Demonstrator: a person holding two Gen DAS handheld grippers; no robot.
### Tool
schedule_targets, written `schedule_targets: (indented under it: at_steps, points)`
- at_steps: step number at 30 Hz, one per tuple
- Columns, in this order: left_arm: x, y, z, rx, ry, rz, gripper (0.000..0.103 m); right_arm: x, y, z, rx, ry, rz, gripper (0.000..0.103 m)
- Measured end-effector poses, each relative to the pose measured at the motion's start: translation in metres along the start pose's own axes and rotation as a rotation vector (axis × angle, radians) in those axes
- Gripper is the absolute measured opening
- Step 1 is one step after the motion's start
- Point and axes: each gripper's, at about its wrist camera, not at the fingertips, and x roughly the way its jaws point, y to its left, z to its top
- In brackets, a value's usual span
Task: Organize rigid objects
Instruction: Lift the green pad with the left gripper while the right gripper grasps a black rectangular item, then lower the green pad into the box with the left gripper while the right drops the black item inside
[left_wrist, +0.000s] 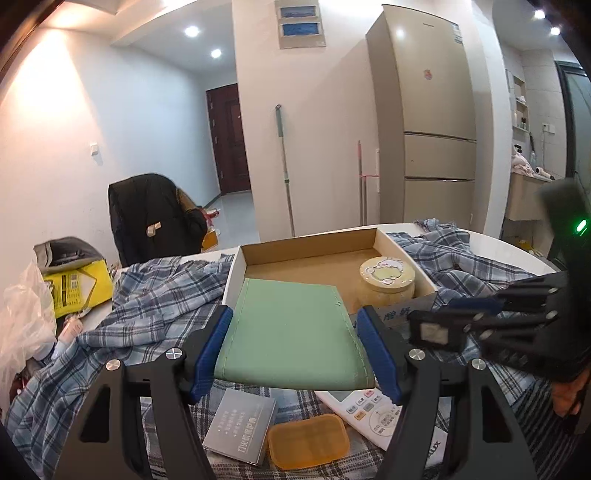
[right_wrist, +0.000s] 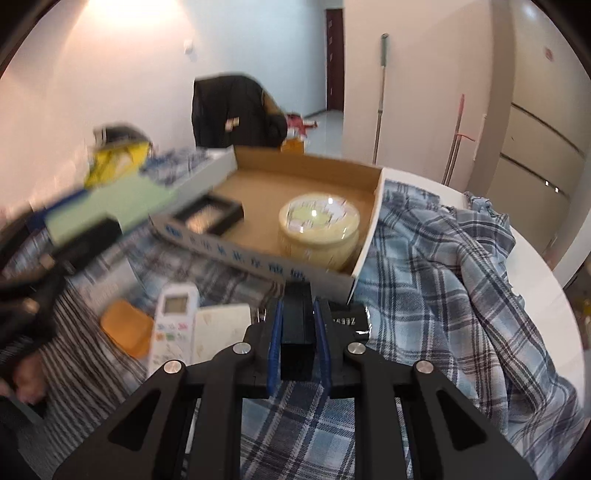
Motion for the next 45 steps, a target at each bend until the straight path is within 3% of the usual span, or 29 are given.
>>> schedule_targets:
  at_steps: [15,19,24,30,37,45]
  points:
    - [-0.008,0.018,0.010,-0.081,-0.026,0.005,0.072,-0.035,-0.011,0.011,0.063,-0.126,0.014,0.017]
    - [-0.011,0.032,0.024,-0.130,0.007,-0.013,0.072,-0.047,-0.009,0.020,0.053,-0.156,-0.011,0.017]
    - [0.000,0.040,0.044,-0.115,0.053,-0.013,0.072,-0.051,0.002,0.038,0.013,-0.154,-0.029,0.017]
    - [0.024,0.053,0.053,-0.171,0.067,-0.019,0.072,-0.025,0.013,0.064,0.030,-0.100,0.013,0.017]
    - [0.044,0.060,0.037,-0.205,0.102,-0.023,0.072,0.031,0.025,0.078,0.046,0.004,0.040,0.017]
    - [0.059,0.069,0.027,-0.232,0.138,-0.039,0.072,0.072,0.036,0.076,0.001,0.057,0.004,0.017]
